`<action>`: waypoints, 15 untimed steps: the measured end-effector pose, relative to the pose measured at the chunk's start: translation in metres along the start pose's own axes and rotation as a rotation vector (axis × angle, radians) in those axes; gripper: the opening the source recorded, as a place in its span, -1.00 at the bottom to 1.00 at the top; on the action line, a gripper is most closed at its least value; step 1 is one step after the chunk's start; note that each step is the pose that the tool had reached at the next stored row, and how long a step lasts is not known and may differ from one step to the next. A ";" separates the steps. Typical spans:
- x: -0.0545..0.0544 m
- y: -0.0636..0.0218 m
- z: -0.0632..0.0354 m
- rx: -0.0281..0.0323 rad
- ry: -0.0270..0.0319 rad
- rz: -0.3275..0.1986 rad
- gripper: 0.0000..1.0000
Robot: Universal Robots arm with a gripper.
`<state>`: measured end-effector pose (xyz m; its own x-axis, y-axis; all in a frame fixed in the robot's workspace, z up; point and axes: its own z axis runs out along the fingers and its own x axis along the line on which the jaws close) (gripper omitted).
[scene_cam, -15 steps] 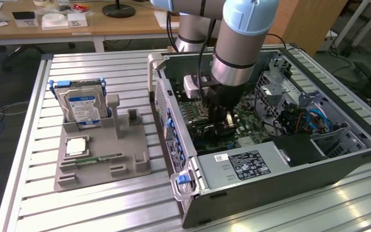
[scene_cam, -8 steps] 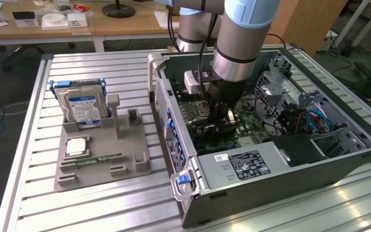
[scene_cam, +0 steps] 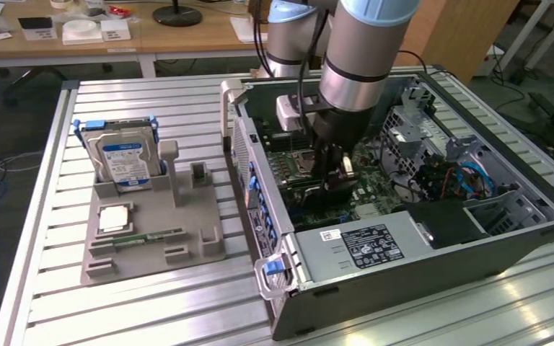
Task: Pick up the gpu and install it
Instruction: 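Insert the gpu into the slot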
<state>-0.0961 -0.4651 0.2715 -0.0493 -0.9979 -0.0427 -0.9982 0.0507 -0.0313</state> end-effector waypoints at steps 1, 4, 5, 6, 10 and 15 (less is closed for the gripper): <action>0.000 -0.0001 -0.0019 0.0000 0.0000 0.000 -0.09; -0.001 -0.0002 -0.0069 -0.0002 -0.0001 0.000 -0.09; -0.001 -0.0002 -0.0083 0.0000 -0.0001 0.000 -0.09; -0.001 -0.0003 -0.0097 0.0000 0.0000 0.000 -0.09; -0.002 -0.0005 -0.0153 0.0000 0.0000 0.000 -0.09; -0.002 -0.0006 -0.0193 0.0001 -0.0001 0.000 -0.09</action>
<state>-0.0961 -0.4638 0.2909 -0.0493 -0.9979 -0.0429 -0.9982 0.0507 -0.0314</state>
